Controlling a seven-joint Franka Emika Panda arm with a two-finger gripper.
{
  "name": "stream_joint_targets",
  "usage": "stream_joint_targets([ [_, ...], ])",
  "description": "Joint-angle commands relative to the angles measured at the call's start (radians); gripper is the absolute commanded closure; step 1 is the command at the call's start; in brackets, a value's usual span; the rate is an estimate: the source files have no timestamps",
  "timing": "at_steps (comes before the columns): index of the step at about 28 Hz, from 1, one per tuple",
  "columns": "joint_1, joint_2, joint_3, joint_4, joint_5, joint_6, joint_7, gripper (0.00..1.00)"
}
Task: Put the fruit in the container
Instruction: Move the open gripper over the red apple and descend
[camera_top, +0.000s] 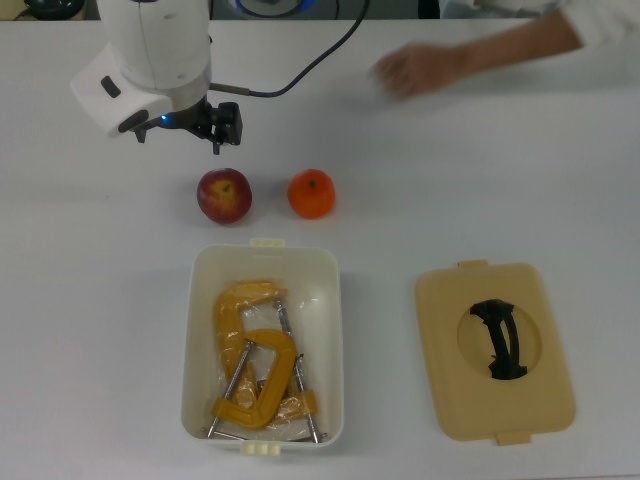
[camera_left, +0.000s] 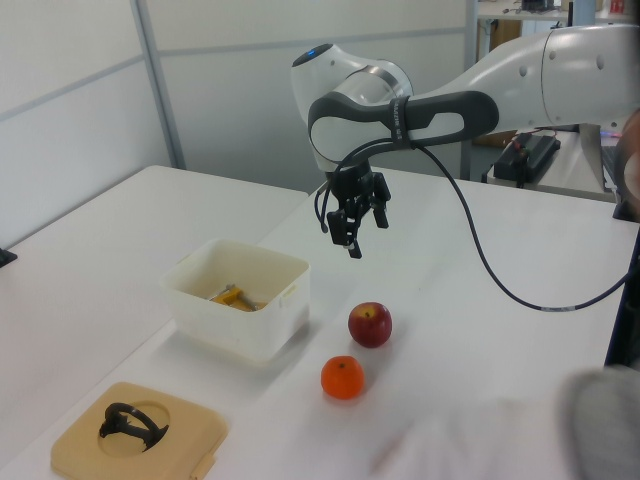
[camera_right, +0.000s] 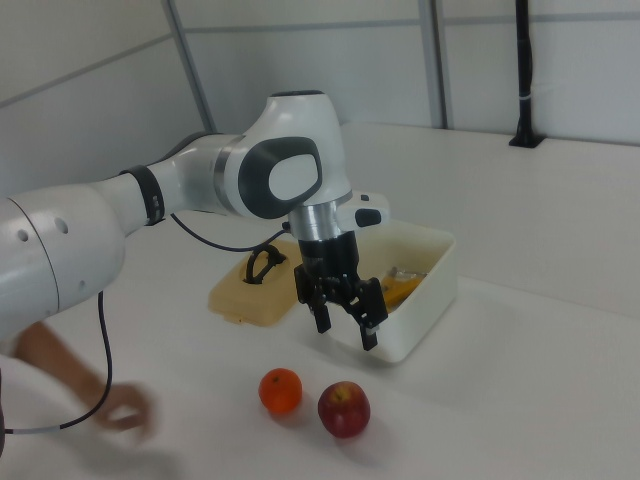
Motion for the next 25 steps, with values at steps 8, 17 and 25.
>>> stream_joint_targets([
  [8,-0.002,-0.057,-0.001,-0.048,-0.001,-0.007,-0.020,0.00],
  [17,0.003,-0.163,0.005,-0.261,0.013,0.171,-0.023,0.00],
  [25,0.016,-0.170,0.030,-0.366,0.039,0.286,-0.023,0.00],
])
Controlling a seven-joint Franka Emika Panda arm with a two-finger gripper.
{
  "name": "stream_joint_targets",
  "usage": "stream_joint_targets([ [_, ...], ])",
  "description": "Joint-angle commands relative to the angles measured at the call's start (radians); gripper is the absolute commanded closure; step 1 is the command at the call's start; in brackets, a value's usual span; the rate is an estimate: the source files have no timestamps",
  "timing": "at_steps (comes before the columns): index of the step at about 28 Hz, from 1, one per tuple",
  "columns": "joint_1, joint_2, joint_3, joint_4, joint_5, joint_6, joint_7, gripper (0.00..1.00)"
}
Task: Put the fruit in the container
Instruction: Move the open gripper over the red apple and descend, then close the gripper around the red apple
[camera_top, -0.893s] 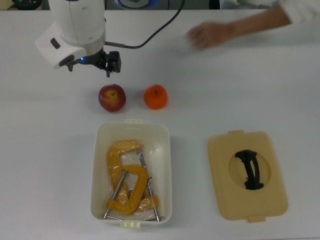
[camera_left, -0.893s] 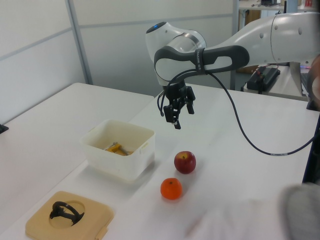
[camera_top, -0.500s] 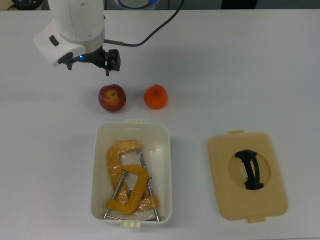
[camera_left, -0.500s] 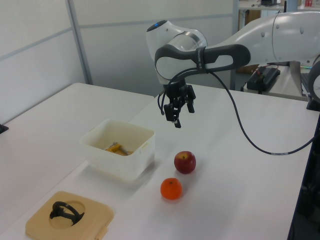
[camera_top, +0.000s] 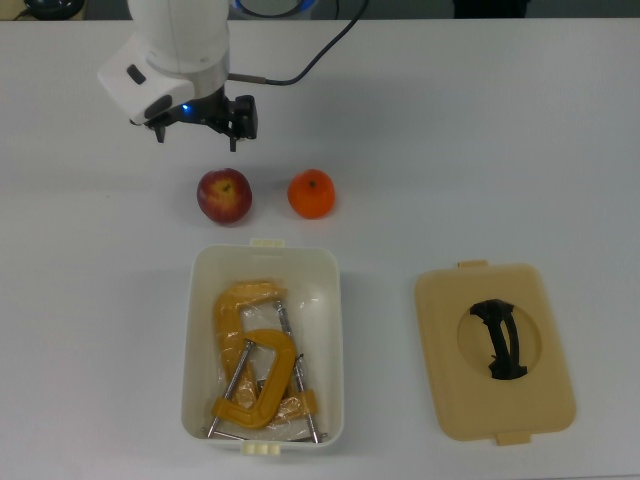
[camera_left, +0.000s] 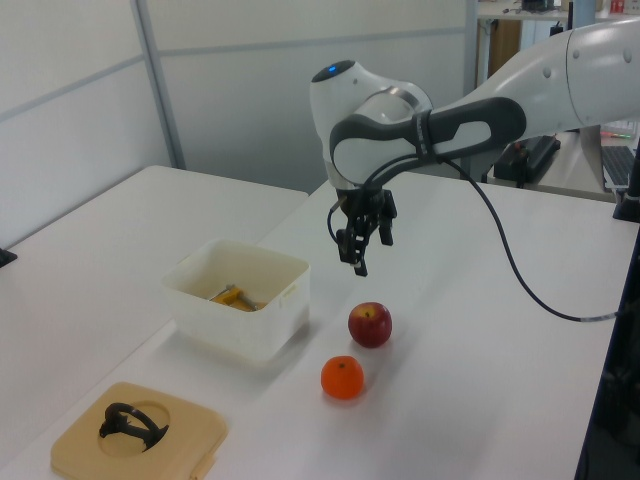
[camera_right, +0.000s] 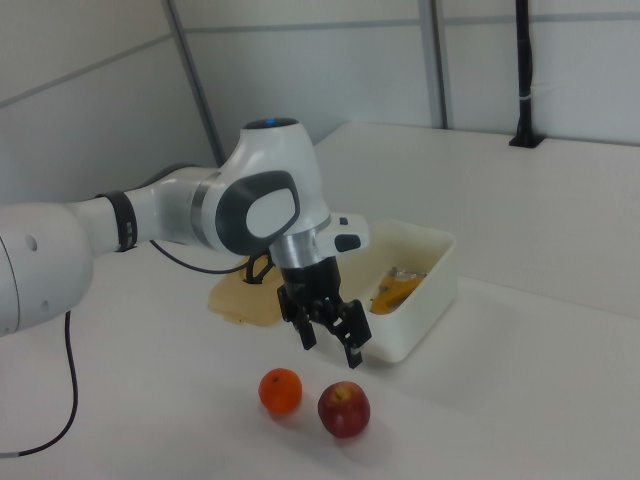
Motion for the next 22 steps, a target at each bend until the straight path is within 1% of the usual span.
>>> stream_joint_targets([
  [1,0.015,-0.037,0.015,-0.114,0.020,0.099,-0.021,0.00],
  [3,0.018,-0.028,0.015,-0.128,0.020,0.126,-0.021,0.00],
  [4,0.020,-0.010,0.017,-0.132,0.020,0.140,-0.020,0.00],
  [13,0.026,0.078,0.020,-0.132,-0.004,0.185,-0.020,0.00],
  [17,0.026,0.099,0.020,-0.126,-0.053,0.185,-0.020,0.00],
  [22,0.026,0.121,0.020,-0.123,-0.086,0.191,-0.018,0.00],
])
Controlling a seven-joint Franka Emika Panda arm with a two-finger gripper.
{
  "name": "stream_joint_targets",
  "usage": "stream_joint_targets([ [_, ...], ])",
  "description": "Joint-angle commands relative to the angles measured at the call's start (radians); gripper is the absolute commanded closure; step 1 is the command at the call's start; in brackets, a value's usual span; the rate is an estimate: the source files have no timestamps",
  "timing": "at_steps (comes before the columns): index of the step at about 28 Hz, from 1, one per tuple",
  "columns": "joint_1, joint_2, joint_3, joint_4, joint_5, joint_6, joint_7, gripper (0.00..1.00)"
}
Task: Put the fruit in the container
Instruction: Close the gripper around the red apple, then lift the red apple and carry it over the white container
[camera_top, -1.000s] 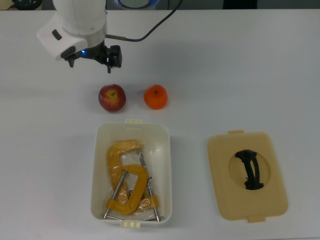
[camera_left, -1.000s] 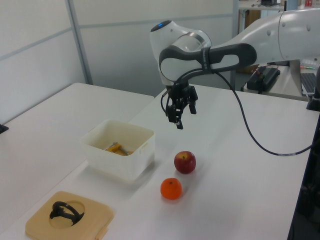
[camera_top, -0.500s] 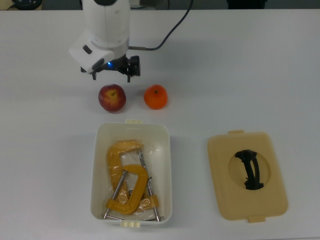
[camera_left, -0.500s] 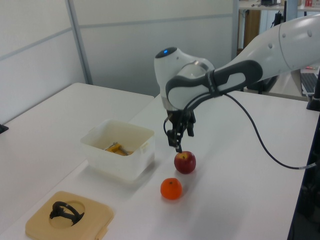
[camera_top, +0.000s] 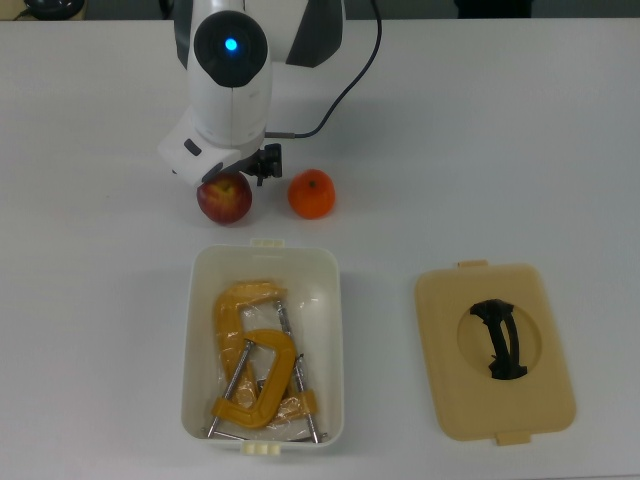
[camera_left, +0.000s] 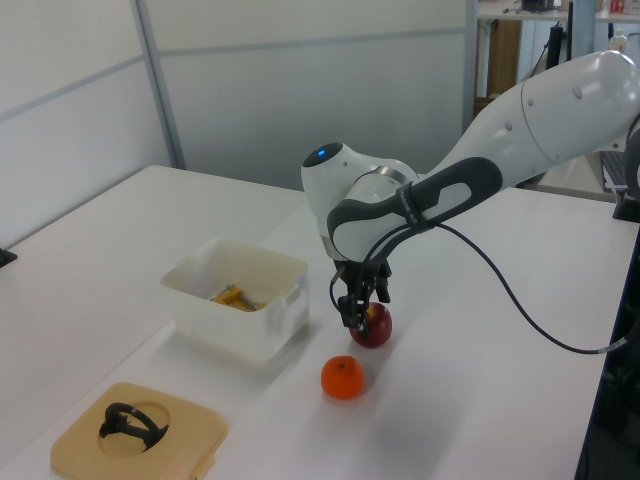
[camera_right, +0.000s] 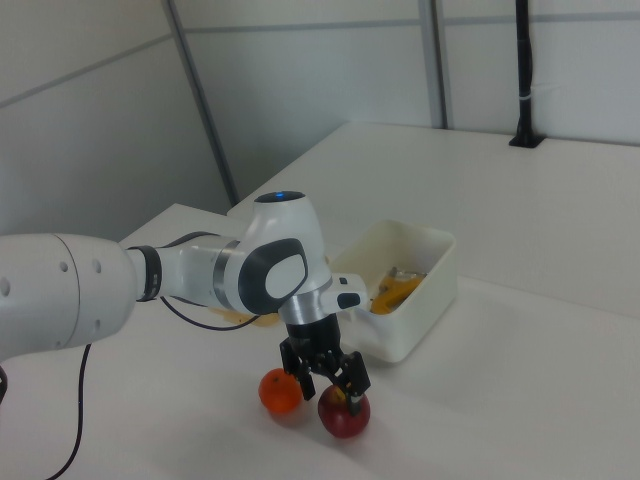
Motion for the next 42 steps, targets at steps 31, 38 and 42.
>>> stream_joint_targets([
  [31,0.008,-0.007,-0.019,0.333,0.107,-0.191,-0.041,0.91],
  [38,0.008,0.019,-0.014,0.370,0.130,0.002,0.006,0.89],
  [42,0.008,0.070,-0.013,0.363,0.129,0.179,0.078,0.80],
])
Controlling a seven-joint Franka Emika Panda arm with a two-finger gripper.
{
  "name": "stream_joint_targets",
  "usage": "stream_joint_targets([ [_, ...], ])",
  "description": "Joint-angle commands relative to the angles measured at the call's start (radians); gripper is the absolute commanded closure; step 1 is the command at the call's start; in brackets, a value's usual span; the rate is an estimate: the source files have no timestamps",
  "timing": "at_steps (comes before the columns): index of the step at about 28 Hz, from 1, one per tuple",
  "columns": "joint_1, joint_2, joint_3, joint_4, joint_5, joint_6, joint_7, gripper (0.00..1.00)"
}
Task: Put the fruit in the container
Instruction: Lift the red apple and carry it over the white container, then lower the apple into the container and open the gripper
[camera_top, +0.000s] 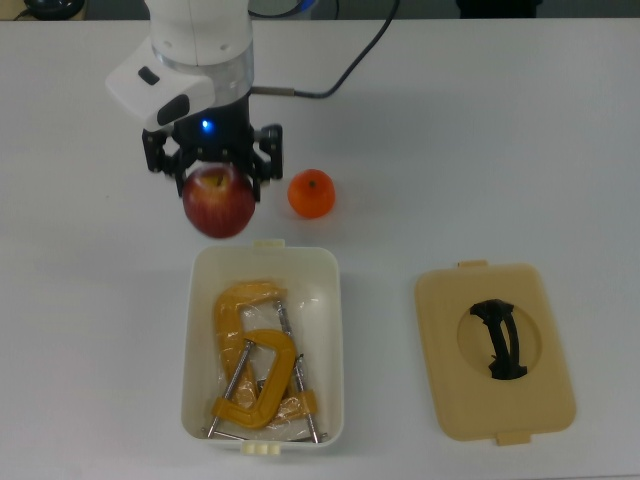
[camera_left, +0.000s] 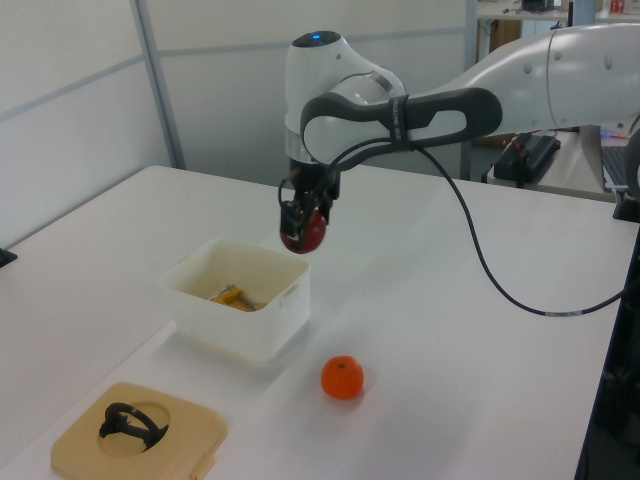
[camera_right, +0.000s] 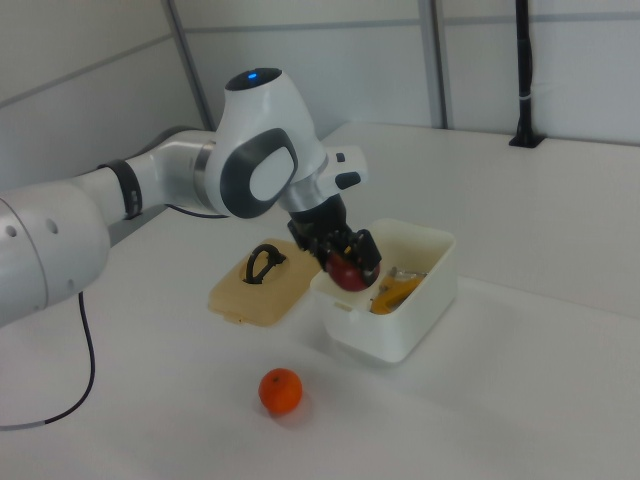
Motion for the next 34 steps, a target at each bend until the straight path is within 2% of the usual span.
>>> stream_joint_targets([
  [1,0.005,0.080,-0.005,0.015,0.015,0.186,0.077,0.79],
  [7,0.014,0.153,-0.004,0.010,0.005,0.321,0.157,0.78],
  [9,0.017,0.164,-0.002,0.009,0.005,0.341,0.171,0.73],
  [16,0.033,0.169,-0.002,-0.003,-0.016,0.337,0.177,0.28],
  [17,0.033,0.167,-0.002,-0.003,-0.021,0.328,0.177,0.10],
  [18,0.033,0.164,-0.002,-0.005,-0.022,0.320,0.177,0.00],
  [22,0.034,0.150,-0.002,-0.003,-0.039,0.231,0.169,0.00],
  [23,0.034,0.134,-0.002,-0.002,-0.045,0.163,0.166,0.00],
  [28,0.037,0.089,0.001,-0.005,-0.044,0.013,0.160,0.00],
  [33,0.051,0.061,0.011,-0.005,-0.045,-0.186,0.134,0.00],
  [34,0.057,0.058,0.019,-0.006,-0.045,-0.270,0.099,0.00],
])
